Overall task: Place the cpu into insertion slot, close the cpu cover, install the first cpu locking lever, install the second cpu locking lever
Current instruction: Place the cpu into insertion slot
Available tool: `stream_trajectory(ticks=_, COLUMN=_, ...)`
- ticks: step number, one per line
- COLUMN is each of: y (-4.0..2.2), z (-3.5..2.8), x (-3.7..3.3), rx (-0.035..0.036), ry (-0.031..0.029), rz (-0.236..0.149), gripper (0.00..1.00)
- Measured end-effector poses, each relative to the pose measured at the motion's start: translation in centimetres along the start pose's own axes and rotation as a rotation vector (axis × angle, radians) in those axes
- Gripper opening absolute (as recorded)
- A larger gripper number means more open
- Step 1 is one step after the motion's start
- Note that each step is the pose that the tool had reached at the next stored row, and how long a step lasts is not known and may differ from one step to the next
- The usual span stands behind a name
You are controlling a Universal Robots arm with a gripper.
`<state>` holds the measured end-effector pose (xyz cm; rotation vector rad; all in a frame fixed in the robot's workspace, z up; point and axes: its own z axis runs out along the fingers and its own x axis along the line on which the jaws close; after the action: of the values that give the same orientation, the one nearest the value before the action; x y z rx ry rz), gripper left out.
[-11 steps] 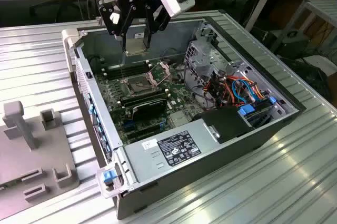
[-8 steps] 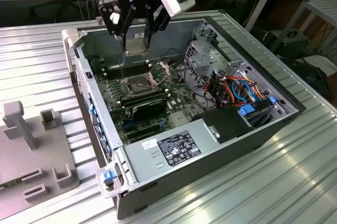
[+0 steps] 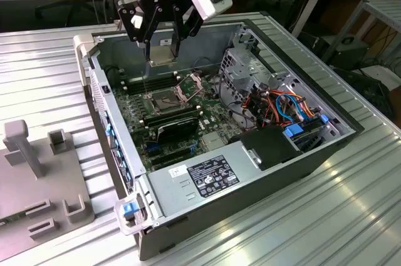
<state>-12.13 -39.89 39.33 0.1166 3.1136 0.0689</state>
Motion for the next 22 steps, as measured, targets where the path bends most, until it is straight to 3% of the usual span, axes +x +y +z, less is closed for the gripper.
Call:
stream_trajectory(ticks=3, y=0.01, z=0.0, x=-0.03, rx=0.0, ry=0.0001, rz=0.0, gripper=0.54)
stream_trajectory(ticks=6, y=0.21, z=0.03, x=-0.64, rx=0.0001, ry=-0.0001, rz=0.001, gripper=0.54)
stream_trajectory(ticks=11, y=0.24, z=0.08, x=-0.66, rx=0.0014, ry=-0.0023, rz=0.053, gripper=0.54)
stream_trajectory(ticks=15, y=0.25, z=0.12, x=-0.66, rx=0.0035, ry=-0.0062, rz=0.14, gripper=0.54)
stream_trajectory(ticks=22, y=0.25, z=0.13, x=-0.66, rx=0.0056, ry=-0.0105, rz=0.233, gripper=0.54)
